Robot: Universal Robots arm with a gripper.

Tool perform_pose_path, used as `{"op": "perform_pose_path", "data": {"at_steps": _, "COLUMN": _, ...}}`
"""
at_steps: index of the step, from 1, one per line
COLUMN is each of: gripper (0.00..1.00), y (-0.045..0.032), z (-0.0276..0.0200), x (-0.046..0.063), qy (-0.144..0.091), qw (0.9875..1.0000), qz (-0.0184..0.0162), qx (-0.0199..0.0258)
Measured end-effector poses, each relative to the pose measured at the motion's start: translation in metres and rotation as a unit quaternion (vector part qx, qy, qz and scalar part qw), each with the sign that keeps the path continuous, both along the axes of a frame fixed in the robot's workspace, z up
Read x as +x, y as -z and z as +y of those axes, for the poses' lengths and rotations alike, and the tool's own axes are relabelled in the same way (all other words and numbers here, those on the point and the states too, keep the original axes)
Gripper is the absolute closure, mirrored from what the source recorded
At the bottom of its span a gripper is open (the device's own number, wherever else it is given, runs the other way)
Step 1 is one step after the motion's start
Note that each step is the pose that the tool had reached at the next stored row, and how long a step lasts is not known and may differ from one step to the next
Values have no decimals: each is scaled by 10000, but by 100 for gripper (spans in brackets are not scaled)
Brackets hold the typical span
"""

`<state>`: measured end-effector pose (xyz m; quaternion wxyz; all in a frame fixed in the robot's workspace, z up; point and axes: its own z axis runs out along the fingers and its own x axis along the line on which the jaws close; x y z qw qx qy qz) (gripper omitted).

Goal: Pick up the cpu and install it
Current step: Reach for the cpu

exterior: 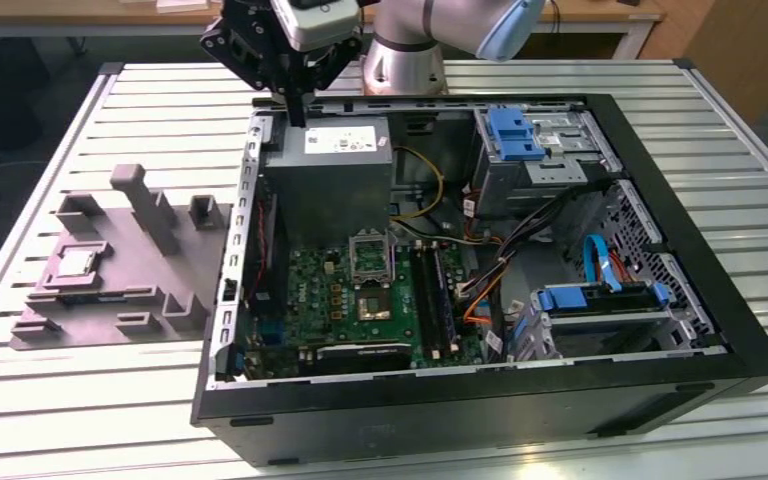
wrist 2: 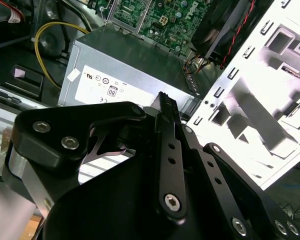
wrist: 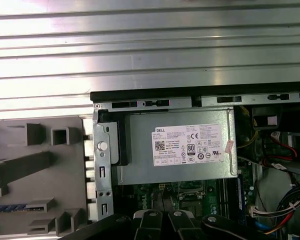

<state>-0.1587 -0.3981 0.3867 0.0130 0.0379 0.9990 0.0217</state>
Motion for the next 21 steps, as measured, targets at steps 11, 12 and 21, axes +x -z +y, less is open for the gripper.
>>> {"op": "perform_pose_path", "data": {"at_steps": 11, "gripper": 89, "y": 10, "z": 0, "x": -12, "qy": 0, "qw": 10000, "qz": 0, "qx": 0}}
{"op": "perform_pose_path", "data": {"at_steps": 12, "gripper": 89, "y": 10, "z": 0, "x": -13, "qy": 0, "qw": 10000, "qz": 0, "qx": 0}}
{"op": "perform_pose_path", "data": {"at_steps": 21, "gripper": 89, "y": 16, "z": 0, "x": -35, "qy": 0, "qw": 10000, "qz": 1, "qx": -1}}
